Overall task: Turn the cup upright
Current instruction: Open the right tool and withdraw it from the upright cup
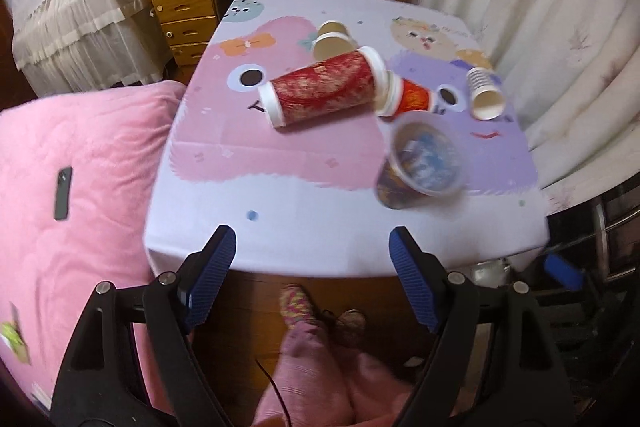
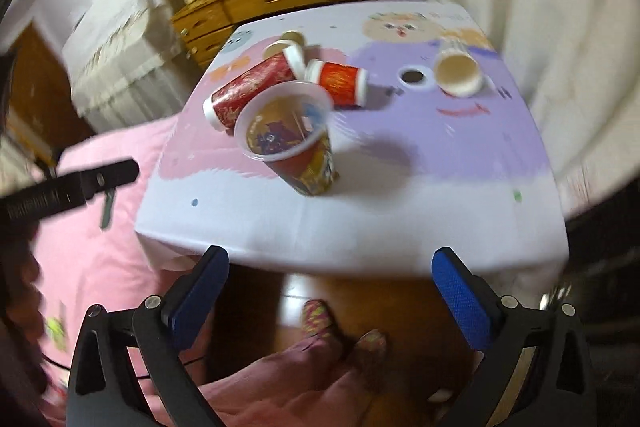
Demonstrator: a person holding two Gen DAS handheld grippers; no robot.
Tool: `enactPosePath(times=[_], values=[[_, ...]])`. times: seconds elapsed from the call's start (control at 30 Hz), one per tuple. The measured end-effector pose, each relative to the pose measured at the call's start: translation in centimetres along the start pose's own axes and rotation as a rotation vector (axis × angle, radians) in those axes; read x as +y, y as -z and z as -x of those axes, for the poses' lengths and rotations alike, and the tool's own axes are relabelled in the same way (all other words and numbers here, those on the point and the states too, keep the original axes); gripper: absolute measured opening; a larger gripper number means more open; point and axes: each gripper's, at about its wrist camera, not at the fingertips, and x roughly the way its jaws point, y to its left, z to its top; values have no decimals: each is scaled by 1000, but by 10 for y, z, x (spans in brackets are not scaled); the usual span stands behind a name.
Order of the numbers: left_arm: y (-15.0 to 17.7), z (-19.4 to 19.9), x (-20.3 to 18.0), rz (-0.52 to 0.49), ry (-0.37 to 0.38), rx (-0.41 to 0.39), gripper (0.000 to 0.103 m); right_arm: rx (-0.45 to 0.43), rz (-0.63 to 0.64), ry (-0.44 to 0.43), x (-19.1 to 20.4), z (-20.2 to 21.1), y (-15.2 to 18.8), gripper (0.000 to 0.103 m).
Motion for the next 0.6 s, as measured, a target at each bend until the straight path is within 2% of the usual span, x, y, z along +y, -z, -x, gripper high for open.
enactPosePath(times=[0.13, 0.2, 0.4, 0.43, 0.5, 0.6], values=[[13, 24, -21, -39, 1, -27, 79, -39, -41, 32, -11, 47, 8, 103], [17, 38, -30, -61, 13, -60, 88, -83, -50, 54, -14, 75, 8, 103], [20, 84, -55, -107, 7, -152, 91, -142, -69, -8, -19, 131, -1, 103], [20, 92, -59, -108, 13, -160, 92, -141, -62, -9, -18, 140, -2, 103], [22, 106, -65, -106, 40, -169, 102, -141, -54, 4, -15, 156, -2, 103], [26, 120, -68, -92, 90, -196, 102, -187, -12, 33, -7, 175, -2, 103]])
